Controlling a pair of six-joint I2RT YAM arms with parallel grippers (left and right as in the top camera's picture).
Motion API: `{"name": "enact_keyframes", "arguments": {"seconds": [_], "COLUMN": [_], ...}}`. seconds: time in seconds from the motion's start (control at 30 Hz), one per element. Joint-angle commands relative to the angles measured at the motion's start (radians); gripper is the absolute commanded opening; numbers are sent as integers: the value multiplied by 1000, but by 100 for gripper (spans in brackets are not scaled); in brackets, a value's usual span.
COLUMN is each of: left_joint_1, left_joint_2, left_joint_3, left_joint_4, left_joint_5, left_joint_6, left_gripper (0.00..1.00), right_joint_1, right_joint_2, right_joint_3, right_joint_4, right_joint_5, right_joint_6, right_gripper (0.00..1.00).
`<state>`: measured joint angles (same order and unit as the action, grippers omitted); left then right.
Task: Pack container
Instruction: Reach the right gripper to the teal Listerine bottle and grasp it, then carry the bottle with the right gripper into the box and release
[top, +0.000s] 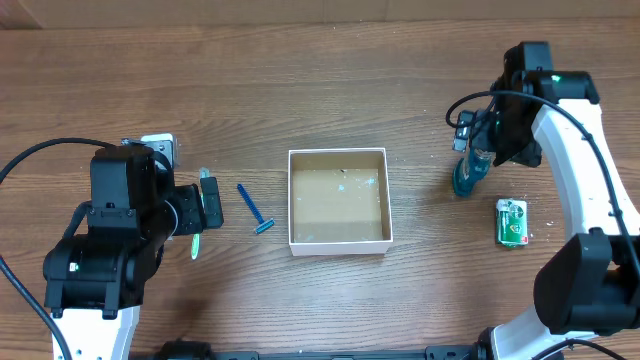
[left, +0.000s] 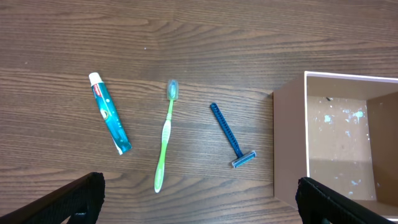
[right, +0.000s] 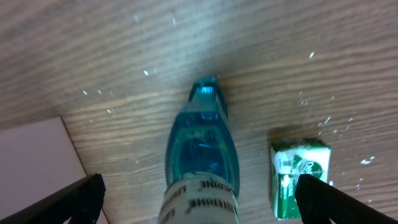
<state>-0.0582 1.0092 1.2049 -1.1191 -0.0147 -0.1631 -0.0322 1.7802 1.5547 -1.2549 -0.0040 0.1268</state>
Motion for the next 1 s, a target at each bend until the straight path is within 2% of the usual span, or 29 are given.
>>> {"name": "enact_keyframes", "arguments": {"seconds": [0.0,0.17,0.23,0.3,0.37,0.5,0.73,0.8,0.83,0.87,0.97], "left_joint_1": [5,5,5,5,5,5,5,5,5,5,5], "left_joint_2": [-1,-1,-2,-1,-1,-1,-1,-2,-1,-1,-2], "left_joint_3": [26,26,26,26,26,26,26,26,26,26,26], "left_joint_4": [1,1,1,1,1,1,1,2,2,2,2], "left_joint_5": [6,7,7,6,6,6,6,5,5,5,5], "left_joint_6": [-17,-17,-17,-17,-17,-17,-17,-17,-17,-17,-16], "left_gripper": [100,100,100,100,100,100,100,100,100,100,100], "right_joint_1": [-1,-1,-1,-1,-1,-1,-1,-1,-1,-1,21], "right_joint_2": [5,5,5,5,5,5,4,4,2,-2,-57], "right_joint_3": [-61,-98,-98,-98,-98,-98,-98,-90,-75,-60,52], "right_joint_4": [46,111,127,129,125,117,117,116,108,99,32], "right_joint_5": [-17,-16,-16,-16,-16,-13,-13,-13,-13,-13,-14], "right_joint_6": [3,0,0,0,0,0,0,1,2,5,39], "right_gripper": [100,100,94,83,66,51,36,20,9,5,4]}}
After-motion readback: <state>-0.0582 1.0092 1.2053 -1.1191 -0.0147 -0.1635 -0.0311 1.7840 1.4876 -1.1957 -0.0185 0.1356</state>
